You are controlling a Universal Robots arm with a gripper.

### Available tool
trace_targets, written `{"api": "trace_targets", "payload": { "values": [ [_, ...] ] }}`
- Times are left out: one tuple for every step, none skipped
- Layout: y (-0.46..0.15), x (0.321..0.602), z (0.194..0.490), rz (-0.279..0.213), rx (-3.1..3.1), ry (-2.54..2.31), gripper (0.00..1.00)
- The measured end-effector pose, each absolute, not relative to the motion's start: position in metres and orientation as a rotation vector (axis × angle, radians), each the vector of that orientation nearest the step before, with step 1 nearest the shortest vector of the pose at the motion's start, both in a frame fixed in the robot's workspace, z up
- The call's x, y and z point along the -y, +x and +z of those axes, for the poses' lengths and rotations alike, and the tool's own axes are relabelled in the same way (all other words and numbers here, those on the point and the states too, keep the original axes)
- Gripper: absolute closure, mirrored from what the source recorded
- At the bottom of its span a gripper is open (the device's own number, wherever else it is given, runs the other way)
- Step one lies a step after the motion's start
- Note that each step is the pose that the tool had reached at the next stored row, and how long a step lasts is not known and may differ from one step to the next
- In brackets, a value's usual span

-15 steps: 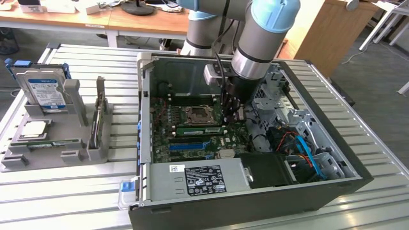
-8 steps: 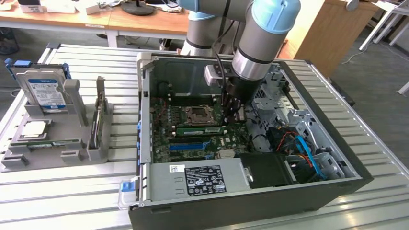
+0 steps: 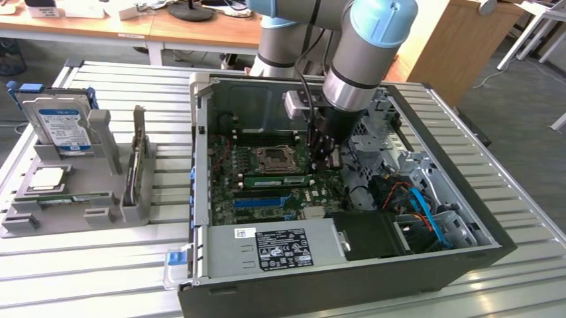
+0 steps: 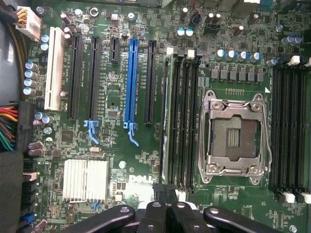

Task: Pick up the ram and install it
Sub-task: 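Press down the ram until it locks into place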

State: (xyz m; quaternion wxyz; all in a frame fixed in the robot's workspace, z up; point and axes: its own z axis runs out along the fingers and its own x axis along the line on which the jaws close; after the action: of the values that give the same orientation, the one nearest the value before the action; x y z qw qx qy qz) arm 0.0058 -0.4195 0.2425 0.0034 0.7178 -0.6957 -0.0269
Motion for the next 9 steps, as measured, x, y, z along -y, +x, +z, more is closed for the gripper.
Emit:
{"api": "trace_targets", "payload": {
  "values": [
    [0.0062,0.4195,0.2424,-0.084,2.181,2.25,0.89],
    [0.0063,0.4195,0.2424,-0.084,2.181,2.25,0.89],
    [0.0063,0.4195,0.2424,-0.084,2.181,2.25,0.89],
    [0.0063,0.4195,0.2424,-0.084,2.181,2.25,0.89],
    [0.0063,0.4195,0.2424,-0.084,2.181,2.25,0.89],
    [0.0063,0.4195,0.2423,-0.084,2.181,2.25,0.89],
    [0.0063,0.4195,0.242,-0.084,2.197,2.235,0.89],
    [0.0063,0.4196,0.2419,-0.084,2.204,2.228,0.89],
    [0.0064,0.4195,0.2414,-0.084,2.218,2.215,0.89]
  ]
}}
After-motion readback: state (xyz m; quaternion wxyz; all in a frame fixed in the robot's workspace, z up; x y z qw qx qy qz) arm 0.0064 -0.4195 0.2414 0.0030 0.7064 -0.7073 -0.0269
